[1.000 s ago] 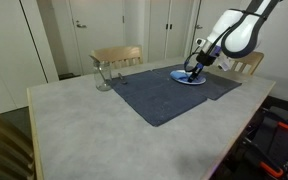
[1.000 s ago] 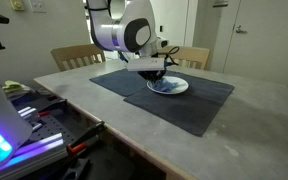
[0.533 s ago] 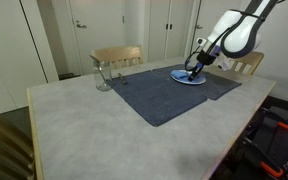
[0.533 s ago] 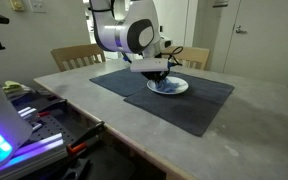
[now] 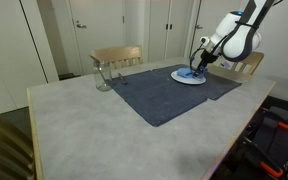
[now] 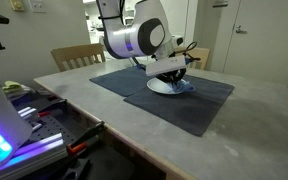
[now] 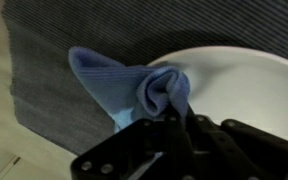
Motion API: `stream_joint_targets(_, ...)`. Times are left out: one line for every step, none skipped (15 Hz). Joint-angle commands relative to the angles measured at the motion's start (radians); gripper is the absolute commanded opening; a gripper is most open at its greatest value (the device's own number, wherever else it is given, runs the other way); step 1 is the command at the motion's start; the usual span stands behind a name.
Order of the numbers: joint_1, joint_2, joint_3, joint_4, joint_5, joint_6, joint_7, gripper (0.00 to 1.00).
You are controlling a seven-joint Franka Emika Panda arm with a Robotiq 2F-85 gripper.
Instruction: Wipe the white plate with the blue towel
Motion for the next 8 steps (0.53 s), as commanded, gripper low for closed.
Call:
stream_joint_targets(0.114,0.074,-0.109,0.025,0.058,0.078,-0.039,0.02)
stream_joint_targets(0.086,0.064,-0.070,0.022,0.045,0.052,-0.021,0.02)
stream_joint_targets(0.073,0.062,-0.046,0.009,0.036,0.044,-0.009,0.02)
stream_joint_targets(0.042,0.055,-0.009,0.000,0.019,0.031,0.005,0.02)
stream_joint_targets(0.008,0.049,0.031,-0.001,0.001,0.013,0.019,0.02)
stream_joint_targets(-0.038,0.040,0.082,-0.005,-0.024,-0.006,0.034,0.02)
stream_joint_targets(-0.087,0.035,0.134,-0.006,-0.052,-0.023,0.049,0.02)
stream_joint_targets(-0.150,0.032,0.195,-0.005,-0.091,-0.040,0.069,0.02)
